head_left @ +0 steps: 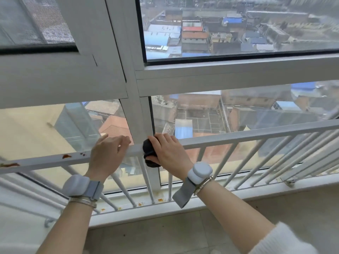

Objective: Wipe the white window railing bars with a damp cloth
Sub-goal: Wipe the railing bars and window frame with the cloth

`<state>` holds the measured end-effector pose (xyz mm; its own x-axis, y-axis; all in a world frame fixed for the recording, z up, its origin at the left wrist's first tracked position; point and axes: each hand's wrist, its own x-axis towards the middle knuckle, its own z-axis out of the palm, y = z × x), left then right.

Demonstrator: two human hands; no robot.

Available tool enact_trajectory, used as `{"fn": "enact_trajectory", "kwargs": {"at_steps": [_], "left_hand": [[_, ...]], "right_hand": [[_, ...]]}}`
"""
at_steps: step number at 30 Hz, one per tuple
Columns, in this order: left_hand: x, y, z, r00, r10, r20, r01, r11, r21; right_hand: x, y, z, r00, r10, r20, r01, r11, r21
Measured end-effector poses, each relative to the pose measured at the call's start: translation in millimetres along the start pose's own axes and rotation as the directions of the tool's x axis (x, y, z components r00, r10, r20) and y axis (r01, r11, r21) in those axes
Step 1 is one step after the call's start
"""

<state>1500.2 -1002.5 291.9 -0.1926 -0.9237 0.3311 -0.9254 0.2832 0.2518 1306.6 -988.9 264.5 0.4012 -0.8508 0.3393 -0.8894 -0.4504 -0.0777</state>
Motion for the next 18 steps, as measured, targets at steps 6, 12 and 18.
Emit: {"fn": "enact_trajectory", "kwargs": {"at_steps": [6,12,18], "left_hand": [[-8.5,-6.9,-6.8,1.0,0.03,0.005,-0.03,0.998,-0.056],[-10.3,-4.6,-9.4,0.999,-0.022,0.036,0.025,0.996,-0.087],[-10.7,-8.7,1.8,1.0,-0.007,-0.02,0.005,0.996,-0.09]], "right_hand": [[-8.1,19.4,-13.4,0.997,-0.033,0.074,0.035,0.999,-0.027],[-38.3,53.6,-34.7,0.986,0.147,0.08,-0.143,0.989,-0.044],[-66.3,91.7,-48.5,0.967,0.248,0.065,-0.245,0.969,-0.04]]}}
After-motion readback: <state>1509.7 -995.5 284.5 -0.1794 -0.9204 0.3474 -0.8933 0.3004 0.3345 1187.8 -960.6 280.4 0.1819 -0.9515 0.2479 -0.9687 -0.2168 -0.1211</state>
